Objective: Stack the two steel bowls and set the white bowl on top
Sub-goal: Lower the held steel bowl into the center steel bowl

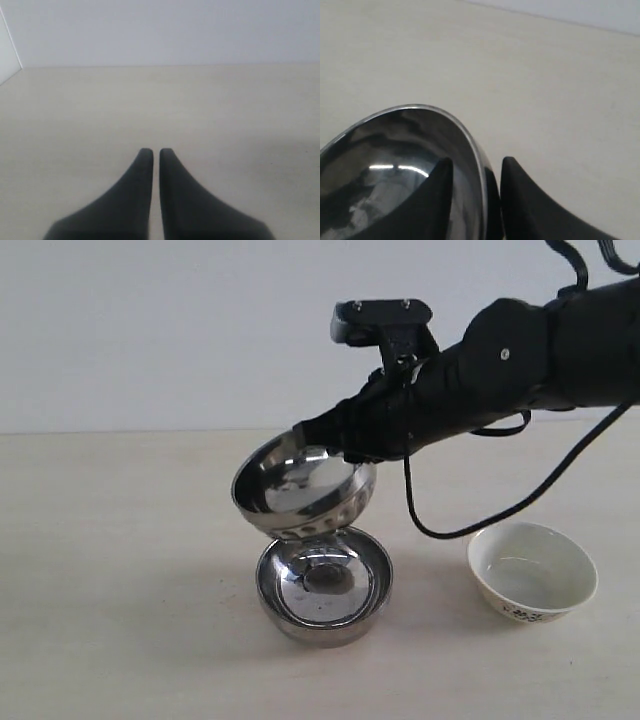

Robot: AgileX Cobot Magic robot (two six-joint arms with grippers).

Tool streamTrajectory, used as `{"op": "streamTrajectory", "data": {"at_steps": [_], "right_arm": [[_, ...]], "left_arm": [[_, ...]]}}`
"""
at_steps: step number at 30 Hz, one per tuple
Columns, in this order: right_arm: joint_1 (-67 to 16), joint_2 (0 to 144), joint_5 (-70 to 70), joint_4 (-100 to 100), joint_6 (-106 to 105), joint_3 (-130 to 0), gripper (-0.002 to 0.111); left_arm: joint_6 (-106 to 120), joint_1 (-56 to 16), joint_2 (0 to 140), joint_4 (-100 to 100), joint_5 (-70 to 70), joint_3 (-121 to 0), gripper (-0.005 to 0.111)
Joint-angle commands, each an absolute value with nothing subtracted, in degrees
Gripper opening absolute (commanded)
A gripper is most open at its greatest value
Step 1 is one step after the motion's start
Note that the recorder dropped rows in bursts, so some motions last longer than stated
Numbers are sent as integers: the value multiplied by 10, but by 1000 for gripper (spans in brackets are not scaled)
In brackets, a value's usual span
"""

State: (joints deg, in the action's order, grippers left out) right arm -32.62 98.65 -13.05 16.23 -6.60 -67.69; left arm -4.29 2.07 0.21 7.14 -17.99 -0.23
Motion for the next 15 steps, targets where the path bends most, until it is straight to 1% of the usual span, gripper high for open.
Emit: {"op": "streamTrajectory", "data": {"at_steps": [1, 8, 15], "right_arm": [[-327, 978, -89, 161, -63, -634, 0], [-333, 978, -54, 164, -65, -593, 0], [-333, 978, -55, 163, -65, -582, 0]], "left_arm": [[-41, 22, 0, 64, -179, 0, 4], [-41, 22, 0, 64, -179, 0, 4], [-41, 22, 0, 64, -179, 0, 4]]}}
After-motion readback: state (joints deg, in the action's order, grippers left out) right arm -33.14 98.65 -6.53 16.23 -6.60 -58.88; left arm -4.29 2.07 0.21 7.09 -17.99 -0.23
